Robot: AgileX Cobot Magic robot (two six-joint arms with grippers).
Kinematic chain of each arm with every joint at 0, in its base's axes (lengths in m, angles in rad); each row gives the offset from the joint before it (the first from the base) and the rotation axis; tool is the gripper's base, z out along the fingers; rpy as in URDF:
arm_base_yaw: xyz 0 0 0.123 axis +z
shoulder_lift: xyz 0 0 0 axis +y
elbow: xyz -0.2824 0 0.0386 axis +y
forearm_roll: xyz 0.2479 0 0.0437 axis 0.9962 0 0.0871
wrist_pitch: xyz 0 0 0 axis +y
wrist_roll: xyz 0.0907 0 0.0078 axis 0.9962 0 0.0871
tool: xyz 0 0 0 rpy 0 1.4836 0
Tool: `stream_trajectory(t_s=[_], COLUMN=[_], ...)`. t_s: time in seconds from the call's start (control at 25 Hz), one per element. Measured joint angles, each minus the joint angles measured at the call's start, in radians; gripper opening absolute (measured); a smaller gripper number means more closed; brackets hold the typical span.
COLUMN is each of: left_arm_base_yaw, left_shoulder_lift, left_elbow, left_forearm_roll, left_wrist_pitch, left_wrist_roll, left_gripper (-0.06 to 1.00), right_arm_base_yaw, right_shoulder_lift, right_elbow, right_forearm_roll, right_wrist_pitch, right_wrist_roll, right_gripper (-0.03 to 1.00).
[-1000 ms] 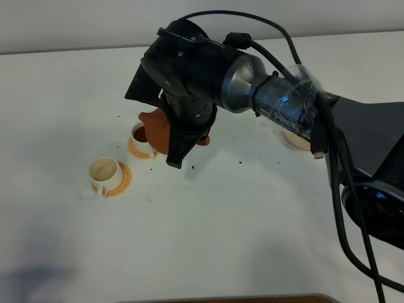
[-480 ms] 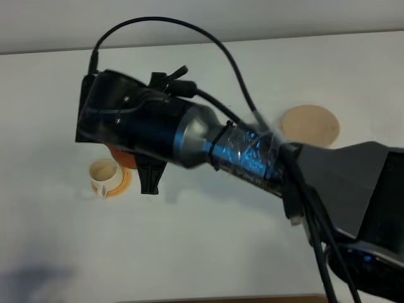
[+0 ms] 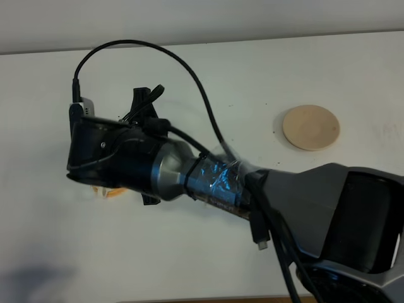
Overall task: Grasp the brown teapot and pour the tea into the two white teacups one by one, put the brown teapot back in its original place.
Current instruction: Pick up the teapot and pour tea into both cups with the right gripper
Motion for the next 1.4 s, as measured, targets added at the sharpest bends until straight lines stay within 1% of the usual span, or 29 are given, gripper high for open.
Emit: stream_trajectory(t_s=[0.12, 0.52, 0.72, 1.24, 1.4], left_arm_base_yaw=[0.0, 0.0, 0.0, 0.0, 0.0], left_shoulder_lift=[0.0, 0.0, 0.0, 0.0, 0.0], left_elbow=[0.0, 0.0, 0.0, 0.0, 0.0], left_forearm_roll=[0.0, 0.0, 0.0, 0.0, 0.0], left_wrist_pitch=[0.0, 0.0, 0.0, 0.0, 0.0], left_wrist_roll=[0.0, 0.0, 0.0, 0.0, 0.0], left_gripper=[0.28, 0.28, 0.28, 0.28, 0.28], right_arm_base_yaw=[0.01, 0.022, 0.046, 0.059, 0.059], right_shoulder_lift=[0.017, 0.053, 0.071, 0.075, 0.075], right_elbow=[-0.002, -0.003, -0.004, -0.004, -0.004], right_forearm_roll=[-0.051, -0.15, -0.214, -0.299, -0.327], right_wrist_pitch=[-0.002, -0.005, -0.006, 0.004, 0.01], right_wrist_roll=[0.001, 0.007, 0.007, 0.015, -0.009], right_gripper=[0.13, 0.13, 0.13, 0.13, 0.13])
